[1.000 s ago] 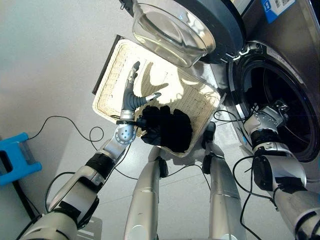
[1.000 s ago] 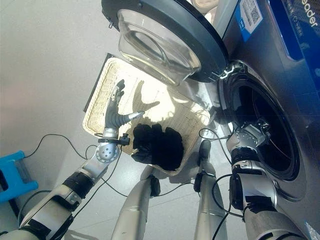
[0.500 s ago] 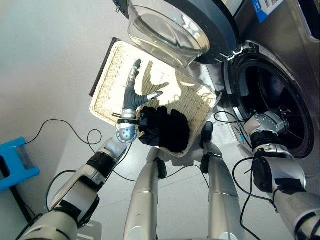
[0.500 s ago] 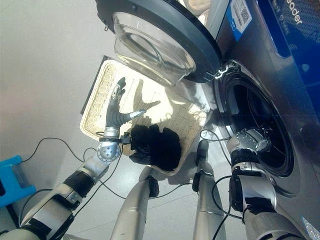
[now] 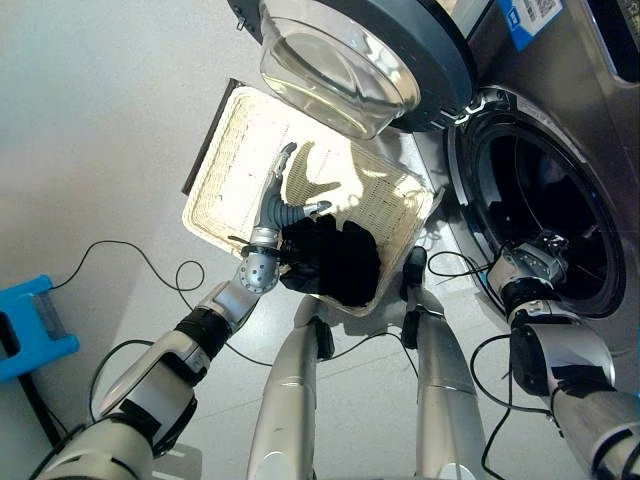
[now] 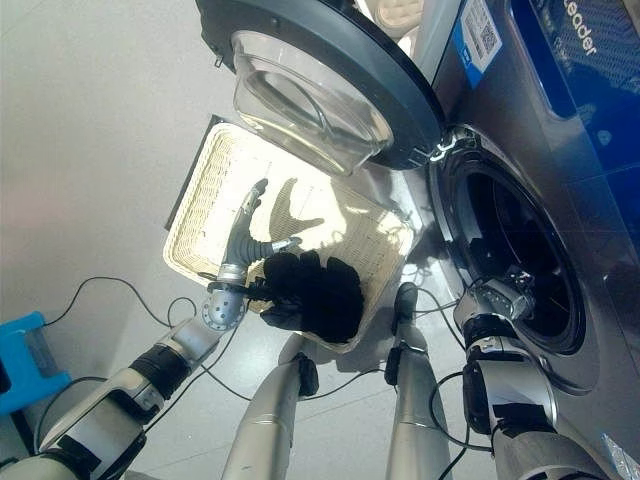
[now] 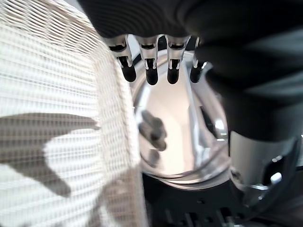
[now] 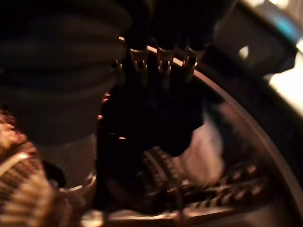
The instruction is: Put the clothes into the washing machine.
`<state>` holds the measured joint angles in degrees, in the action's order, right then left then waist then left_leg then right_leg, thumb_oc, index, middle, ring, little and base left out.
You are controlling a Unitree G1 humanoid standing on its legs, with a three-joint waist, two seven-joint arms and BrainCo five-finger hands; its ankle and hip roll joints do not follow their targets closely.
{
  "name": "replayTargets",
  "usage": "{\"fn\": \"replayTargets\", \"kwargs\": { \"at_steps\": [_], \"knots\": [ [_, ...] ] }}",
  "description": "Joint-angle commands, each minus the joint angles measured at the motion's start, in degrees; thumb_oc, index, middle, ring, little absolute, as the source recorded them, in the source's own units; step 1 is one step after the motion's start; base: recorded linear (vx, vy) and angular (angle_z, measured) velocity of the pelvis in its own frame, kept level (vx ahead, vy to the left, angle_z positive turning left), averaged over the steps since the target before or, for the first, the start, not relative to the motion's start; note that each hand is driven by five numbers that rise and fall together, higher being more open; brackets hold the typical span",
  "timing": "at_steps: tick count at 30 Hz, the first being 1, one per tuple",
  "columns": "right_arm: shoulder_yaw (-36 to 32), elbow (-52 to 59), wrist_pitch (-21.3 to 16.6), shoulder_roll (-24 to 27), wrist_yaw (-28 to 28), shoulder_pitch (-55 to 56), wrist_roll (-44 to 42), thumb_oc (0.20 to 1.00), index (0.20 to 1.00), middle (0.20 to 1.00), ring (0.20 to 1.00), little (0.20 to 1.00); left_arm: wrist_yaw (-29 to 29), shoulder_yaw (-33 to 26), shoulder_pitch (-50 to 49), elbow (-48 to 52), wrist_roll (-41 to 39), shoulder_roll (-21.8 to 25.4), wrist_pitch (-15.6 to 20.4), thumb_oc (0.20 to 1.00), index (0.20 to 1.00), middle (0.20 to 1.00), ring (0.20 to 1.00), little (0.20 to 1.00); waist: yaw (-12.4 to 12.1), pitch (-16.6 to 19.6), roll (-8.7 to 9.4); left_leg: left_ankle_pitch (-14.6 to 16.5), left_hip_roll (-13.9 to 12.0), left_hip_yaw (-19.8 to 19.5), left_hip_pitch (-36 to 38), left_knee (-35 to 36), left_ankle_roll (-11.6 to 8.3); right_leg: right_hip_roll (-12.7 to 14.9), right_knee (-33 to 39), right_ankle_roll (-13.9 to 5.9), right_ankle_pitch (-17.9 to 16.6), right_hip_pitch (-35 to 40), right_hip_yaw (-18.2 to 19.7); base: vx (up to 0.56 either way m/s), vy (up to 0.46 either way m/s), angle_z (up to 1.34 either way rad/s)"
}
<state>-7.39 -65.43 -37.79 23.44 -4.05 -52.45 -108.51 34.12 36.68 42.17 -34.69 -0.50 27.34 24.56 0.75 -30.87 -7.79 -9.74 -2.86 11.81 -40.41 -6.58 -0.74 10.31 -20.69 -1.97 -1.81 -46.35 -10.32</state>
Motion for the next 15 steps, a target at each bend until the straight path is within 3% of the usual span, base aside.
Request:
{"fn": "replayTargets", "kwargs": {
  "at_steps": [1,3,4,6,8,9,15],
  "knots": [
    [3.01,1.76,2.16,3.82,-4.0,1.69,15.37,1.0,1.0,1.0,1.0,1.0,-0.98,1.06,1.9,-0.81,8.95,1.22,-3.96,1.0,1.0,1.0,1.0,1.0,-0.52,1.08,-1.66,8.45,2.54,1.89,-0.19,-7.1,-3.99,0.18,-1.13,-5.11,-0.14,1.09,-3.71,0.05,0.035,-0.01],
    [5.46,3.49,2.5,3.49,-9.66,3.12,24.79,1.0,1.0,1.0,1.0,1.0,-3.68,2.76,2.27,-0.77,12.76,3.62,-6.69,1.0,1.0,1.0,1.0,1.0,-0.28,1.08,-1.72,8.25,2.41,2.27,-0.31,-7.03,-4.1,0.05,-0.85,-5.06,-0.2,0.91,-3.59,0.02,0.018,0.0],
    [5.38,3.94,2.48,3.37,-10.4,2.94,25.47,1.0,1.0,1.0,1.0,1.0,-3.7,2.62,2.45,-0.7,12.81,3.73,-6.76,1.0,1.0,1.0,1.0,1.0,-0.28,1.08,-1.68,7.86,2.39,2.32,-0.75,-6.94,-4.02,0.01,-0.66,-4.92,-0.63,0.51,-3.62,0.02,0.063,-0.01],
    [9.17,7.15,2.24,2.82,-20.74,6.43,40.93,1.0,1.0,1.0,1.0,1.0,-7.72,6.26,1.97,0.26,15.65,6.92,-11.08,1.0,1.0,1.0,1.0,1.0,0.44,1.08,-1.88,7.97,1.94,3.22,-0.35,-6.74,-4.22,-0.33,-0.5,-4.93,-0.08,0.63,-3.19,0.03,0.09,-0.03],
    [10.35,8.52,1.75,2.51,-23.35,7.63,46.01,1.0,1.0,1.0,1.0,1.0,-9.82,7.49,1.77,0.67,16.26,7.83,-13.57,1.0,1.0,1.0,1.0,1.0,0.75,1.08,-2.14,7.86,1.75,3.66,-0.53,-6.71,-4.15,-0.51,-0.65,-4.87,0.03,0.24,-2.87,0.01,0.089,-0.09],
    [11.84,10.77,1.74,1.9,-27.66,8.91,54.21,1.0,1.0,1.0,1.0,1.0,-13.81,8.82,1.64,0.4,16.14,8.45,-17.18,1.0,1.0,1.0,1.0,1.0,1.29,1.08,-2.48,7.75,1.65,4.27,-0.73,-6.71,-4.08,-0.68,-0.53,-4.87,0.08,-0.14,-2.35,0.01,0.095,-0.15],
    [15.25,16.39,2.06,1.19,-37.94,9.68,70.66,1.0,1.0,1.0,1.0,1.0,-23.14,10.84,1.66,1.31,15.62,7.63,-26.24,1.0,1.0,1.0,1.0,1.0,1.82,1.08,-3.53,7.43,1.67,5.19,-1.62,-6.76,-3.93,-0.64,-0.03,-5.04,0.02,-0.91,-1.62,0.0,0.046,-0.06]
  ]
}}
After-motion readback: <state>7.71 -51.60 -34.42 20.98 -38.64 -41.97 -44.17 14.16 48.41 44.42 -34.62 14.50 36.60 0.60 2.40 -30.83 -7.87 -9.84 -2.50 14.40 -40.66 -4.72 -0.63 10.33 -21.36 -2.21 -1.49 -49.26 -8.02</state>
